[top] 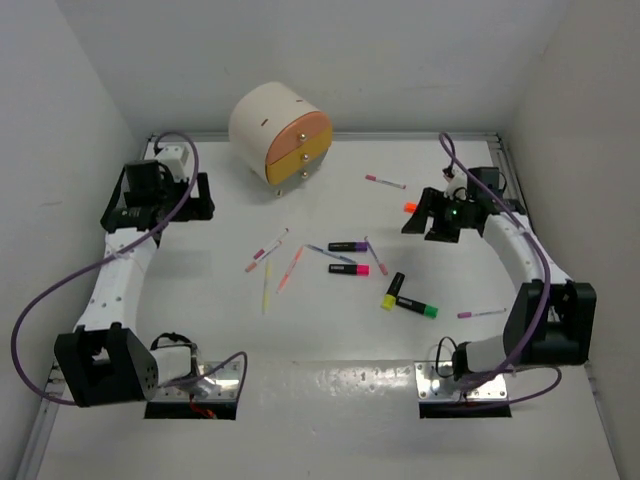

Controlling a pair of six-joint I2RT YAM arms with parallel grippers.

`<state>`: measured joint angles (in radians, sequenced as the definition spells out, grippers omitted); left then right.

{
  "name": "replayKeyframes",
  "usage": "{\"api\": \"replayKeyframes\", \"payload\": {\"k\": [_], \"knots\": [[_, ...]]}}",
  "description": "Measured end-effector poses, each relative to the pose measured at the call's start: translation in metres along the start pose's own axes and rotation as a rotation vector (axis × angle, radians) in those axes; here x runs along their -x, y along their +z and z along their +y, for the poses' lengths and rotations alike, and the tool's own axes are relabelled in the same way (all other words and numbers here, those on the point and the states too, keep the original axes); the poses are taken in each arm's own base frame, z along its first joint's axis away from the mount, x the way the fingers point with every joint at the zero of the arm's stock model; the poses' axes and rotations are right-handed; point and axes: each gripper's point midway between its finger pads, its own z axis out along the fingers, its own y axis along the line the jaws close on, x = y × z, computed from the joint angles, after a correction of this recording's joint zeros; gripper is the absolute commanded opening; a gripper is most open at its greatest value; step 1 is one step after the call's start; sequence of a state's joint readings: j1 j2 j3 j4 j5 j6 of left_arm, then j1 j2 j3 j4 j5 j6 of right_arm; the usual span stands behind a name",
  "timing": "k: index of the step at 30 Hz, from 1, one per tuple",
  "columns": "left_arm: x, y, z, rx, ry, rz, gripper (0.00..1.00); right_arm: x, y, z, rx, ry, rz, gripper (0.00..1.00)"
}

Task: Sort the stationery into containers
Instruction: Open the drawer in the storage box.

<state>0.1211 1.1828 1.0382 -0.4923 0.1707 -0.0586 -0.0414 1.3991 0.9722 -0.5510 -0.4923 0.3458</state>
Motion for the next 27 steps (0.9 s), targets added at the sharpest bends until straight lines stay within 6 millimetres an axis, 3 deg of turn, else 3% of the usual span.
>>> {"api": "replayKeyframes", "payload": {"k": [3, 8, 11, 14, 20, 24, 27], "knots": [[0.046, 0.002, -0.011, -0.076, 0.031, -0.082, 0.96, 0.02, 0.018, 0.022, 0.061, 0.026, 0.017, 0.63], [0.153, 0.007, -0.043, -0.231, 0.096, -0.271, 0.88, 0.058, 0.066, 0.07, 0.188, 0.03, 0.05, 0.59], [0.194, 0.017, -0.073, -0.312, 0.134, -0.353, 0.86, 0.07, 0.093, 0.09, 0.233, 0.049, 0.067, 0.6], [0.206, 0.032, -0.107, -0.389, 0.162, -0.385, 0.85, 0.082, 0.12, 0.106, 0.273, 0.084, 0.072, 0.6], [0.193, 0.081, -0.162, -0.491, 0.195, -0.349, 0.81, 0.096, 0.174, 0.129, 0.337, 0.195, 0.064, 0.53], [0.18, 0.107, -0.171, -0.505, 0.193, -0.317, 0.81, 0.099, 0.205, 0.136, 0.36, 0.285, 0.062, 0.52], [0.189, 0.119, -0.171, -0.494, 0.193, -0.331, 0.8, 0.103, 0.223, 0.14, 0.366, 0.331, 0.054, 0.54]]}}
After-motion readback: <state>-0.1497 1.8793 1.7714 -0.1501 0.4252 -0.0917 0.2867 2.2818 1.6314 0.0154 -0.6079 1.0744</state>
